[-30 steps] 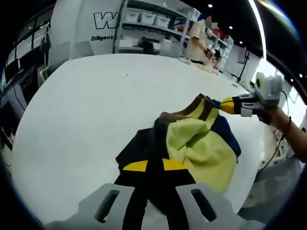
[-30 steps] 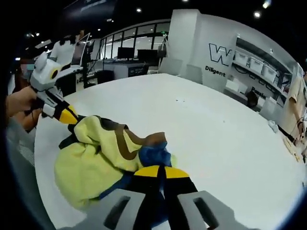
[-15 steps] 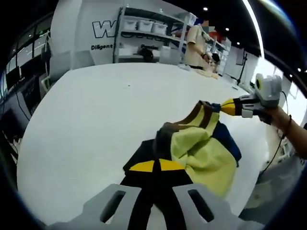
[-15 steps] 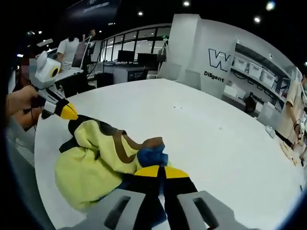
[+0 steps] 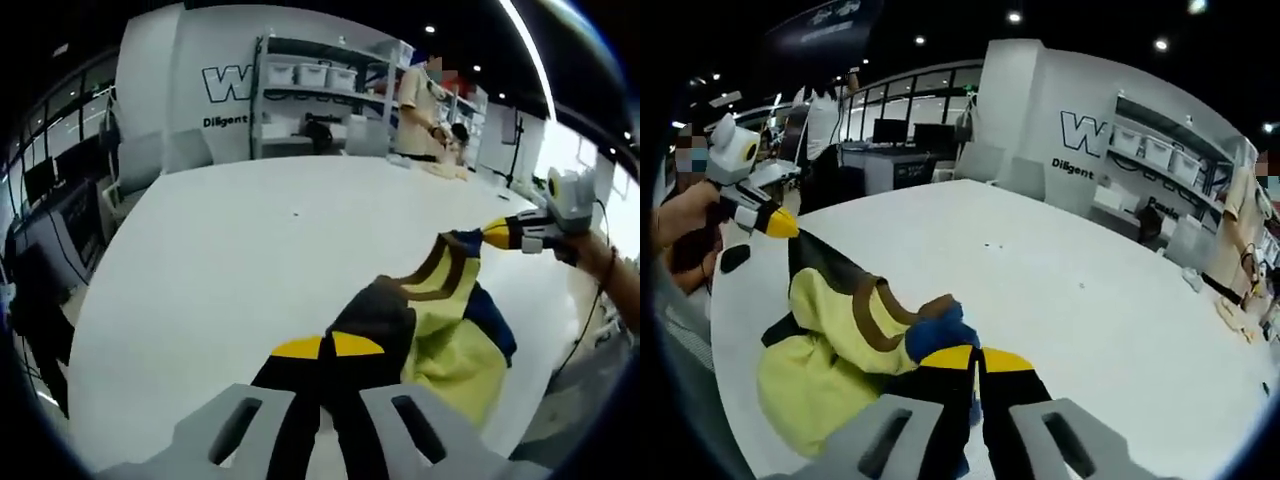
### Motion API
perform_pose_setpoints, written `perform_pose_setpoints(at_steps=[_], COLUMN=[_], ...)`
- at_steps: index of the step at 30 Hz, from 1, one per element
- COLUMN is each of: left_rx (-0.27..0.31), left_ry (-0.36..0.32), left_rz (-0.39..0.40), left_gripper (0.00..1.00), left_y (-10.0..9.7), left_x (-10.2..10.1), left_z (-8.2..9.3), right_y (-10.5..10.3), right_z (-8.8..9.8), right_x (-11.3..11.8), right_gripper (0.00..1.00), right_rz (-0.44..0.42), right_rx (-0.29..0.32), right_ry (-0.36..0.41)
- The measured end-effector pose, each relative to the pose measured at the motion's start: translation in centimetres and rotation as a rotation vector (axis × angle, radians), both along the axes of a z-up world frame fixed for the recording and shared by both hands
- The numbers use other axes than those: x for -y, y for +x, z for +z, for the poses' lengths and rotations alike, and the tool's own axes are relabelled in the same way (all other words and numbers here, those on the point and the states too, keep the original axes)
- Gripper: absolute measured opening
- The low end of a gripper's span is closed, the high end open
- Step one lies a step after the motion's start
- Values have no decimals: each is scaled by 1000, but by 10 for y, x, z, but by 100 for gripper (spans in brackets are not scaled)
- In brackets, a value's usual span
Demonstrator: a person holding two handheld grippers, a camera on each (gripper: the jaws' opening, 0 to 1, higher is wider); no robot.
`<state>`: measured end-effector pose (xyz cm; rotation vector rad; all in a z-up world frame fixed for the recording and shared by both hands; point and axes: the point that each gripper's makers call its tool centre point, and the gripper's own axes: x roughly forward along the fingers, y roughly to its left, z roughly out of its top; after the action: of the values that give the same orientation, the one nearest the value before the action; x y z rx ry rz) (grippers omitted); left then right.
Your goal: Fold the garment on the visible template until the final outline fits inside the template.
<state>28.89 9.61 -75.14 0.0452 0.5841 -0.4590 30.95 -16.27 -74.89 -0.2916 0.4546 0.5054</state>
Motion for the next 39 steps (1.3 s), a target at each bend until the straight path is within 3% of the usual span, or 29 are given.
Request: perform_pose_setpoints(at_steps=[11, 19, 30, 39], left_rx=[90, 111, 50, -7], left_ry=[10, 35, 36, 72], left_rz=[41, 49, 76, 97], left_gripper=[0, 0, 0, 0], left_y=[36, 71, 112, 141], left_x=[-21, -31, -39, -46], left_z=[37, 46, 21, -18], right_y=[26, 53, 86, 119], right_z=[29, 38, 22, -13], right_x=[-3, -5, -8, -5], right_gripper=[0, 0, 0, 0], right_rz=[-36, -58, -86, -101], right_rx=[9, -15, -98, -154], right_ry=[43, 9, 43, 31])
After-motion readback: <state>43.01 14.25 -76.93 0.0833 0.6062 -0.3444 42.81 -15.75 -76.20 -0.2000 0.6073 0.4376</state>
